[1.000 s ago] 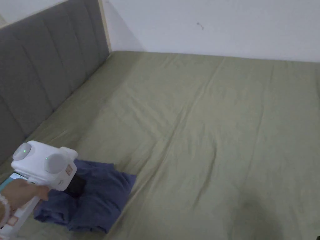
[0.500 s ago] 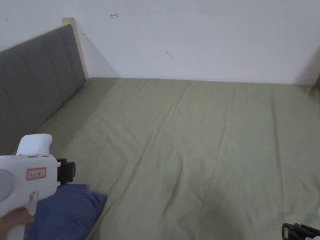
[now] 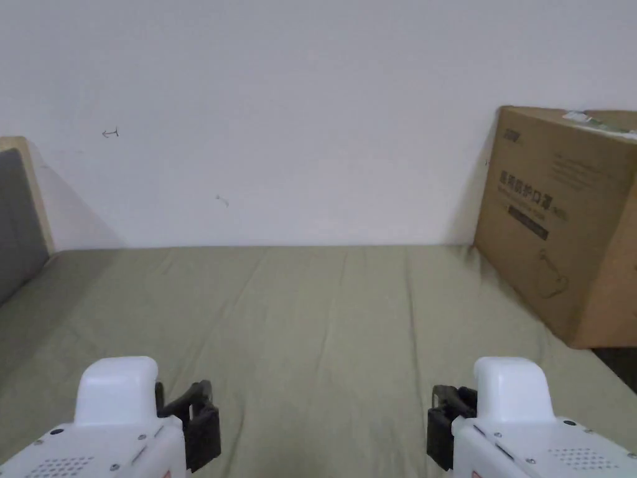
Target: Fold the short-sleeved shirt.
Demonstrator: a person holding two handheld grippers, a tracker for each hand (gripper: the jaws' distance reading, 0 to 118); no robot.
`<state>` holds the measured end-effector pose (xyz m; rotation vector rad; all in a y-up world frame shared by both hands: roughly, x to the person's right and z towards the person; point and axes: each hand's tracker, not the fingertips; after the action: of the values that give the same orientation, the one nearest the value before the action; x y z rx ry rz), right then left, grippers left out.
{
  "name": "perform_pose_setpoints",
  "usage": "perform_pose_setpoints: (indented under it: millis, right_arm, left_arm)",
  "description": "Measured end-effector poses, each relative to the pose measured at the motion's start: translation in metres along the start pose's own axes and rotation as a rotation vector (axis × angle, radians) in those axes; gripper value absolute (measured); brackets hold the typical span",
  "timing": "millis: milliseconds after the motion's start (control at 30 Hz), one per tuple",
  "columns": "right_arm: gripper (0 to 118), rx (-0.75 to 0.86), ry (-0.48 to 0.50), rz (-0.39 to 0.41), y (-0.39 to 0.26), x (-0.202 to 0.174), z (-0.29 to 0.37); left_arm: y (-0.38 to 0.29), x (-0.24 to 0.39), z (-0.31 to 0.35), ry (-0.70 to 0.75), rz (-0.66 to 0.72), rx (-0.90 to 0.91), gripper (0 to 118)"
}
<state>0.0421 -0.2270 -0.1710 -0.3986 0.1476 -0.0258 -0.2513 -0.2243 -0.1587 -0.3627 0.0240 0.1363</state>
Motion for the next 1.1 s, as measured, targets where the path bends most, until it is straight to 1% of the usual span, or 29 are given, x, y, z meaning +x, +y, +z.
perform_pose_setpoints:
  millis: [33, 67, 100, 133, 200, 267, 333, 367, 400, 467, 600, 633, 667, 700, 800, 867, 1100]
  right_arm:
    - [2, 0.027, -0.023, 0.008, 0.006, -0.001, 0.003]
    - [6, 0.054, -0.029, 0.009, 0.01, -0.001, 0.007]
    - [14, 0.072, -0.027, 0.012, 0.014, -0.001, 0.01]
    - [26, 0.079, -0.024, 0.015, 0.019, -0.001, 0.014]
    - [41, 0.124, -0.036, -0.01, 0.027, -0.001, 0.019]
    - [76, 0.139, -0.028, -0.026, 0.035, 0.001, 0.023]
    - [105, 0.177, -0.025, -0.032, 0.04, 0.001, 0.025]
    - [113, 0.19, -0.03, -0.031, 0.041, -0.001, 0.026]
    - [118, 0.197, -0.033, -0.024, 0.043, -0.002, 0.027]
    - [118, 0.218, -0.032, -0.008, 0.045, -0.004, 0.029]
    - [118, 0.201, -0.027, 0.012, 0.047, -0.007, 0.026]
    - [118, 0.193, -0.032, 0.008, 0.047, -0.007, 0.025]
    - [118, 0.187, -0.039, 0.003, 0.046, -0.006, 0.024]
    - [118, 0.184, -0.042, -0.002, 0.046, -0.005, 0.023]
    - [118, 0.167, -0.049, -0.014, 0.045, -0.001, 0.02]
    - [118, 0.16, -0.057, -0.018, 0.045, 0.001, 0.018]
    - [118, 0.156, -0.073, -0.016, 0.045, 0.002, 0.016]
  left_arm:
    - [0.006, 0.002, 0.001, 0.01, -0.018, 0.009, 71]
    - [0.009, 0.009, 0.006, 0.023, -0.021, 0.017, 102]
    - [0.013, 0.011, 0.011, 0.064, -0.009, 0.045, 118]
    - [0.018, 0.01, 0.014, 0.072, -0.026, 0.093, 117]
    - [0.027, 0.016, 0.024, 0.076, -0.084, 0.137, 117]
    - [0.035, 0.017, 0.031, 0.093, -0.115, 0.199, 117]
    - [0.041, 0.032, 0.043, 0.142, -0.15, 0.238, 117]
    - [0.043, 0.033, 0.044, 0.152, -0.163, 0.244, 117]
    - [0.044, 0.036, 0.044, 0.157, -0.177, 0.255, 117]
    - [0.044, 0.044, 0.049, 0.137, -0.179, 0.268, 117]
    - [0.046, 0.05, 0.05, 0.117, -0.177, 0.206, 117]
    - [0.045, 0.052, 0.051, 0.134, -0.167, 0.204, 117]
    - [0.045, 0.054, 0.053, 0.206, -0.162, 0.184, 117]
    - [0.046, 0.054, 0.056, 0.218, -0.167, 0.173, 117]
    - [0.046, 0.046, 0.066, 0.127, -0.134, 0.242, 117]
    - [0.051, 0.045, 0.065, 0.153, -0.125, 0.215, 117]
    - [0.045, 0.048, 0.057, 0.157, -0.119, 0.198, 117]
